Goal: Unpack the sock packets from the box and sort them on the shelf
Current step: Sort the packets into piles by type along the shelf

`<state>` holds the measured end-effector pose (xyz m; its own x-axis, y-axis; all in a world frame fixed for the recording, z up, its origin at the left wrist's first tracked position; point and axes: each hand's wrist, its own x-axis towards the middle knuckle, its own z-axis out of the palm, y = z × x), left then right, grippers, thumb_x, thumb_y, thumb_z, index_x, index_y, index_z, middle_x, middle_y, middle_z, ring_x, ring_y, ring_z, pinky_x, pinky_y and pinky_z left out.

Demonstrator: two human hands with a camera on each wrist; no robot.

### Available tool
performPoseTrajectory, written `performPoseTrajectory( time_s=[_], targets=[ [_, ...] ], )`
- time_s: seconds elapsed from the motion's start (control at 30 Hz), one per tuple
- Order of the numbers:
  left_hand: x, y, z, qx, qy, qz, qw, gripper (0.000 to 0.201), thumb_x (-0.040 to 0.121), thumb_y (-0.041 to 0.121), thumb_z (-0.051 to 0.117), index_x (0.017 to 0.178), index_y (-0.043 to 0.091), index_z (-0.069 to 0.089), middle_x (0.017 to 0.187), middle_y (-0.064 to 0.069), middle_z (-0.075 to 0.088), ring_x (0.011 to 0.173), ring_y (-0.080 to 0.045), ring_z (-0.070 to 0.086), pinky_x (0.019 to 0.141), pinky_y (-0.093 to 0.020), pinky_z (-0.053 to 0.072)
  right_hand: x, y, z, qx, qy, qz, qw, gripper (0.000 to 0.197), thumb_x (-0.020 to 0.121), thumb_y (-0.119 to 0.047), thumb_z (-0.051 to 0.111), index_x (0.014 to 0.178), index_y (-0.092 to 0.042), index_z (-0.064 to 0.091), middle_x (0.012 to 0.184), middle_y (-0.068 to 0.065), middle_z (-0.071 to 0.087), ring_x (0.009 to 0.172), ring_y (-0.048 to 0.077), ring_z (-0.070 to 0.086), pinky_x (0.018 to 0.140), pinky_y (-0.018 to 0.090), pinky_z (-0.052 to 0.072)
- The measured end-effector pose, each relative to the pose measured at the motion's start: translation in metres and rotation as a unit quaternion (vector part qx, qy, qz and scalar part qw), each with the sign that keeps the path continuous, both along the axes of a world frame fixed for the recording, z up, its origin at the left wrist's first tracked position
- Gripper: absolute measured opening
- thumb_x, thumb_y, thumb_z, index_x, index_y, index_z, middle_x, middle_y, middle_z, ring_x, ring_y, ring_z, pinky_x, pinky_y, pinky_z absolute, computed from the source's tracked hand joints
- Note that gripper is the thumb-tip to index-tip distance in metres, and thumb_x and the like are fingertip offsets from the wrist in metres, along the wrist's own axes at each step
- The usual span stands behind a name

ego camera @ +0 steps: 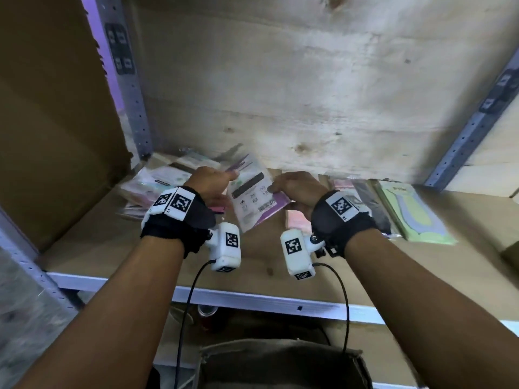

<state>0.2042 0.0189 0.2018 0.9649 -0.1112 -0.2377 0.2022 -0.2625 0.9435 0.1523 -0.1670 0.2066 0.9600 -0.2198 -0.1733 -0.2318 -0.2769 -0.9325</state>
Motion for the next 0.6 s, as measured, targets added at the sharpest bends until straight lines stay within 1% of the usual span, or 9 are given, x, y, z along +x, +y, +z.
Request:
performPoseTrajectory(
  time_s=[0.03, 0.07, 0.2, 0.27, 0.33, 0.4, 0.47, 0.53, 0.6],
  targets=[
    [-0.006, -0.009, 0.003, -0.02, 0.017, -0.009, 1.0, 0.044, 0.09, 0.037, 0.069, 0.118, 0.005, 0.061, 0.098, -0.011, 0.069, 0.071, -0.022, 0.072, 0.053, -0.027, 0.059, -0.007, -0.008, 0.005, -0.009, -0.017, -0.001, 1.0, 0.009, 0.083, -0.002, 0.067, 0.09, -0.007, 0.069, 0.09, 0.014, 0.065, 0.08, 0.026, 0.062, 0.07, 0.033, 0.054],
    [-0.009, -0.014, 0.005, -0.037, 0.028, -0.02, 0.999, 0.047, 0.089, 0.04, 0.069, 0.119, 0.005, 0.06, 0.097, -0.013, 0.067, 0.071, -0.022, 0.071, 0.051, -0.025, 0.058, -0.012, -0.014, 0.01, -0.021, -0.034, 0.0, 0.999, 0.01, 0.082, -0.001, 0.067, 0.091, -0.006, 0.069, 0.091, 0.015, 0.067, 0.082, 0.027, 0.064, 0.074, 0.036, 0.056],
    [-0.02, -0.04, 0.008, -0.148, 0.035, -0.069, 0.986, 0.069, 0.082, 0.051, 0.072, 0.13, 0.004, 0.054, 0.113, -0.014, 0.06, 0.094, -0.027, 0.071, 0.084, -0.042, 0.061, -0.029, -0.031, 0.024, -0.105, -0.099, 0.007, 0.99, 0.012, 0.079, -0.009, 0.074, 0.076, -0.019, 0.069, 0.091, 0.012, 0.073, 0.093, 0.033, 0.07, 0.086, 0.044, 0.055],
    [-0.023, -0.049, 0.009, -0.21, 0.047, -0.102, 0.971, 0.076, 0.08, 0.059, 0.07, 0.133, 0.007, 0.054, 0.124, -0.014, 0.06, 0.102, -0.03, 0.071, 0.091, -0.046, 0.058, -0.036, -0.035, 0.025, -0.141, -0.13, 0.01, 0.981, 0.013, 0.076, -0.015, 0.075, 0.078, -0.027, 0.07, 0.084, 0.001, 0.074, 0.089, 0.024, 0.07, 0.083, 0.039, 0.055],
    [-0.025, -0.053, 0.011, -0.262, 0.059, -0.138, 0.953, 0.076, 0.079, 0.064, 0.067, 0.129, 0.007, 0.056, 0.127, -0.016, 0.063, 0.106, -0.031, 0.07, 0.091, -0.045, 0.058, -0.043, -0.036, 0.025, -0.194, -0.156, 0.02, 0.968, 0.012, 0.075, -0.021, 0.075, 0.081, -0.031, 0.071, 0.079, -0.009, 0.071, 0.082, 0.012, 0.067, 0.076, 0.028, 0.052],
    [-0.022, -0.057, 0.009, -0.321, 0.074, -0.167, 0.929, 0.067, 0.083, 0.06, 0.066, 0.122, 0.006, 0.061, 0.122, -0.018, 0.068, 0.108, -0.03, 0.07, 0.085, -0.041, 0.06, -0.051, -0.037, 0.022, -0.269, -0.179, 0.042, 0.945, 0.014, 0.075, -0.025, 0.075, 0.087, -0.031, 0.073, 0.085, -0.008, 0.068, 0.082, 0.009, 0.062, 0.077, 0.023, 0.046],
    [-0.021, -0.062, 0.004, -0.348, 0.086, -0.171, 0.918, 0.059, 0.088, 0.051, 0.065, 0.123, 0.004, 0.059, 0.121, -0.018, 0.069, 0.11, -0.027, 0.07, 0.081, -0.036, 0.061, -0.057, -0.04, 0.017, -0.323, -0.187, 0.074, 0.925, 0.02, 0.075, -0.027, 0.076, 0.094, -0.028, 0.073, 0.098, -0.002, 0.062, 0.095, 0.015, 0.056, 0.086, 0.027, 0.045],
    [-0.019, -0.066, -0.001, -0.347, 0.079, -0.138, 0.924, 0.037, 0.097, 0.034, 0.059, 0.118, 0.004, 0.059, 0.116, -0.018, 0.07, 0.098, -0.023, 0.074, 0.073, -0.031, 0.061, -0.062, -0.047, 0.013, -0.319, -0.166, 0.092, 0.928, 0.025, 0.073, -0.034, 0.079, 0.097, -0.031, 0.071, 0.108, 0.0, 0.058, 0.108, 0.021, 0.052, 0.093, 0.033, 0.045],
    [-0.016, -0.069, -0.006, -0.337, 0.067, -0.095, 0.934, 0.017, 0.1, 0.021, 0.054, 0.106, 0.007, 0.061, 0.102, -0.014, 0.073, 0.08, -0.018, 0.076, 0.064, -0.028, 0.061, -0.065, -0.055, 0.012, -0.28, -0.154, 0.083, 0.944, 0.024, 0.074, -0.044, 0.078, 0.095, -0.034, 0.072, 0.114, -0.004, 0.057, 0.11, 0.016, 0.052, 0.091, 0.029, 0.045]
  ],
)
